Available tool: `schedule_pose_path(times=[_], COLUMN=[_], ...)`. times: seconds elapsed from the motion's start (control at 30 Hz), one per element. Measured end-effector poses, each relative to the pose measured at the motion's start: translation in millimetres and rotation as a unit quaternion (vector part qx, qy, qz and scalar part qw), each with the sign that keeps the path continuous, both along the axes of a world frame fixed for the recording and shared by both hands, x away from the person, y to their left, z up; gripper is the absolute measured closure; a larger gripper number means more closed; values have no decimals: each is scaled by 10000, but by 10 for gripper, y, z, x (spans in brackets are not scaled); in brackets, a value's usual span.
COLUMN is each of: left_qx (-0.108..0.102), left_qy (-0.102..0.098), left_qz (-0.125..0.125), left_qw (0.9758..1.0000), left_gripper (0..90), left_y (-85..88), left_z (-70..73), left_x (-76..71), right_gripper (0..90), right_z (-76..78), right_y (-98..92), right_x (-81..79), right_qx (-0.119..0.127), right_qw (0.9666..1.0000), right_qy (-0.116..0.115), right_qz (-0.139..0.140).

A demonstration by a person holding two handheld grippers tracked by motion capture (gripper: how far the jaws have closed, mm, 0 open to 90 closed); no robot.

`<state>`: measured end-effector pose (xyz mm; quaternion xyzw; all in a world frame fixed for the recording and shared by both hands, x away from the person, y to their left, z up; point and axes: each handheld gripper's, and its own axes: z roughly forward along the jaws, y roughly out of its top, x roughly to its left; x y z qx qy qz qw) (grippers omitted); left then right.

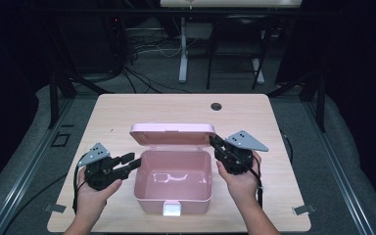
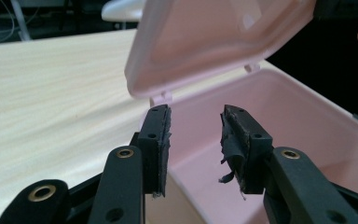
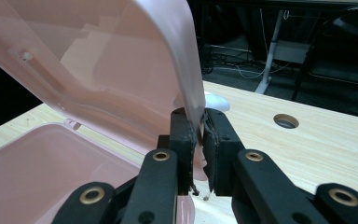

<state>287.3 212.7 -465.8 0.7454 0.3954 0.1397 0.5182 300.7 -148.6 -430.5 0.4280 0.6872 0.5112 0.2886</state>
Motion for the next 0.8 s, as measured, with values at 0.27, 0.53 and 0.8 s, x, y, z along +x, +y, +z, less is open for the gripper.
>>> schedule_pose_path(times=[0.27,0.53,0.8], left_qx=[69,131,167], left_qy=[195,301,313], left_qz=[27,-43,-61], left_qw=[9998,9995,9994], left_gripper=[612,608,608], left_y=[-7,-26,-39], left_z=[-169,-256,-316], left_x=[-22,-46,-55], right_gripper=[840,851,863], right_z=[11,23,61], right_y=[23,43,69], right_x=[50,106,158], right_qx=[-13,14,-130], right_qw=[9999,9998,9994], right_qy=[-4,28,91], right_qz=[-129,-211,-297])
